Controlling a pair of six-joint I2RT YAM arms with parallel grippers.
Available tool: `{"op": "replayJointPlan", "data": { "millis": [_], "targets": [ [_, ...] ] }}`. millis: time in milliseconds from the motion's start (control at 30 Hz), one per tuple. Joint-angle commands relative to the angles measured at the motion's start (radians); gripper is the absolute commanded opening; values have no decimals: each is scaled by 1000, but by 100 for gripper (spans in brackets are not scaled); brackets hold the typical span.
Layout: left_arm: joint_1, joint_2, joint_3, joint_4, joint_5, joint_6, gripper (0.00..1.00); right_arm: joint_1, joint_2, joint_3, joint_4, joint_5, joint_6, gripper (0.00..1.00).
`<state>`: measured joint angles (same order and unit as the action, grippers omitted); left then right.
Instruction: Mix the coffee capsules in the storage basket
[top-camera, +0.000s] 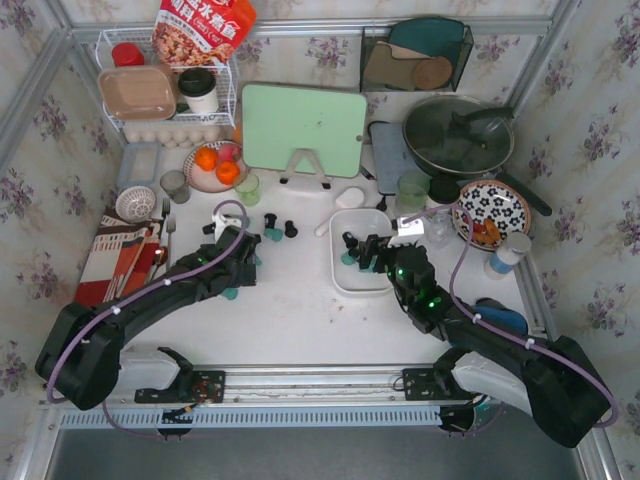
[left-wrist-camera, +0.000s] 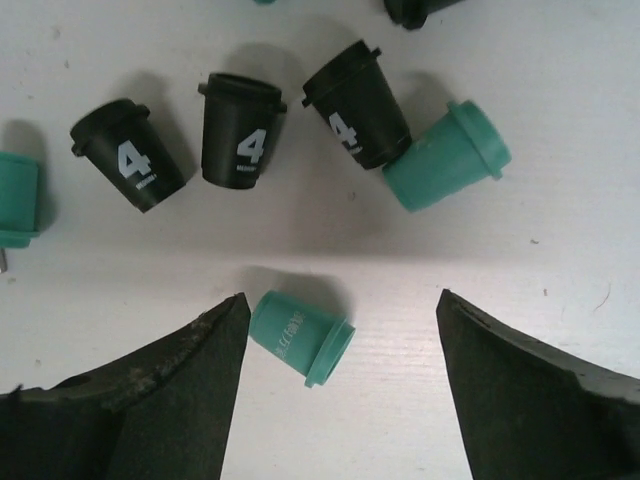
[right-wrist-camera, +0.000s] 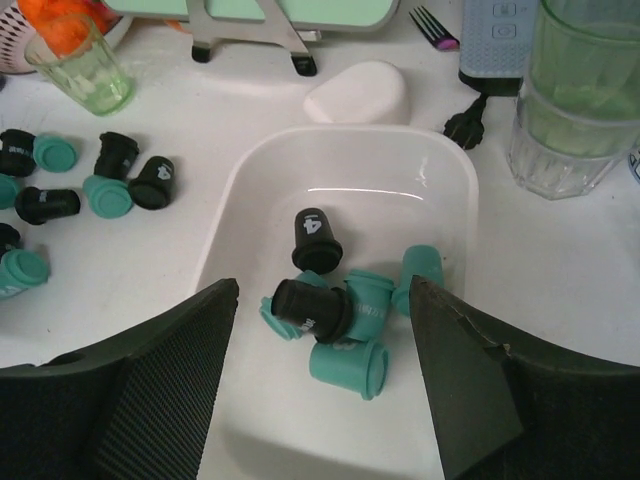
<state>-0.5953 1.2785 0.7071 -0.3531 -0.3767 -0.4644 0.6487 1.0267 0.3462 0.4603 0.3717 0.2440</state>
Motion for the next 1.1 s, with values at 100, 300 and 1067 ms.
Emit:
{"op": "replayJointPlan", "data": {
  "millis": [100,300,1067],
  "targets": [
    [14,33,49,-93,82,-12,69,0,7,9,46,3,-8,76],
    [25,-49,6,-180,48,7,81,0,10,12,46,-21,-11,77],
    [265,110,6,-96,440,106,60,0,42,32,33,-76,-15,77]
  ]
}}
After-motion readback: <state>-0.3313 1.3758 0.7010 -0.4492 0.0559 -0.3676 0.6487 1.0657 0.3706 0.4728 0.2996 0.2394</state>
